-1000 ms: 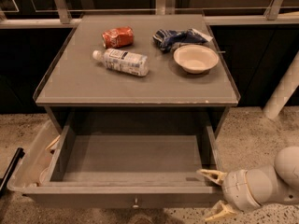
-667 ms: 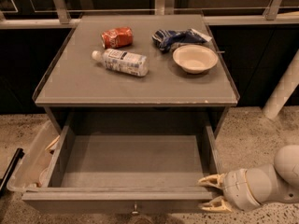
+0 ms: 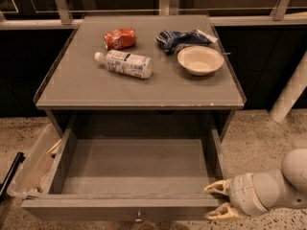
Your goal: Open top drawer
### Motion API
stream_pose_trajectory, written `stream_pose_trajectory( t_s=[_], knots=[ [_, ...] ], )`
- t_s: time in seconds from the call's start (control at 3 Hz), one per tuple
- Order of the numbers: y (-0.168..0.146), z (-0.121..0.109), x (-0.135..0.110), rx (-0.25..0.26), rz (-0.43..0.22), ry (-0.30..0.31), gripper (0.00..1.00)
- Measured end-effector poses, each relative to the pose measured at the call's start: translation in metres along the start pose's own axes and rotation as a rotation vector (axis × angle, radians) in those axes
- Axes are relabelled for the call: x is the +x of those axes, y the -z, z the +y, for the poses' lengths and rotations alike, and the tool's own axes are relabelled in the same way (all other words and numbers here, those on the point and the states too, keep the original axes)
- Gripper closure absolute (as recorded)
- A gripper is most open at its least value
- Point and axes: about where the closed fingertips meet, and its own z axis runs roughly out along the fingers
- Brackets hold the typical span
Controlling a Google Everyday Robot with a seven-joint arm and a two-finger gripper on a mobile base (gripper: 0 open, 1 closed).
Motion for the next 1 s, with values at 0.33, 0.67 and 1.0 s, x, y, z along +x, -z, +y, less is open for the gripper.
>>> stream_pose_trajectory(
  t_s=[0.33, 0.67, 1.0],
  knots=[
    [0.0000, 0.0000, 0.0000, 0.000, 0.000, 0.000, 0.13],
    [0.0000, 0.0000, 0.0000, 0.000, 0.000, 0.000, 0.00],
    [0.0000, 0.0000, 0.0000, 0.000, 0.000, 0.000, 0.00]
  ],
)
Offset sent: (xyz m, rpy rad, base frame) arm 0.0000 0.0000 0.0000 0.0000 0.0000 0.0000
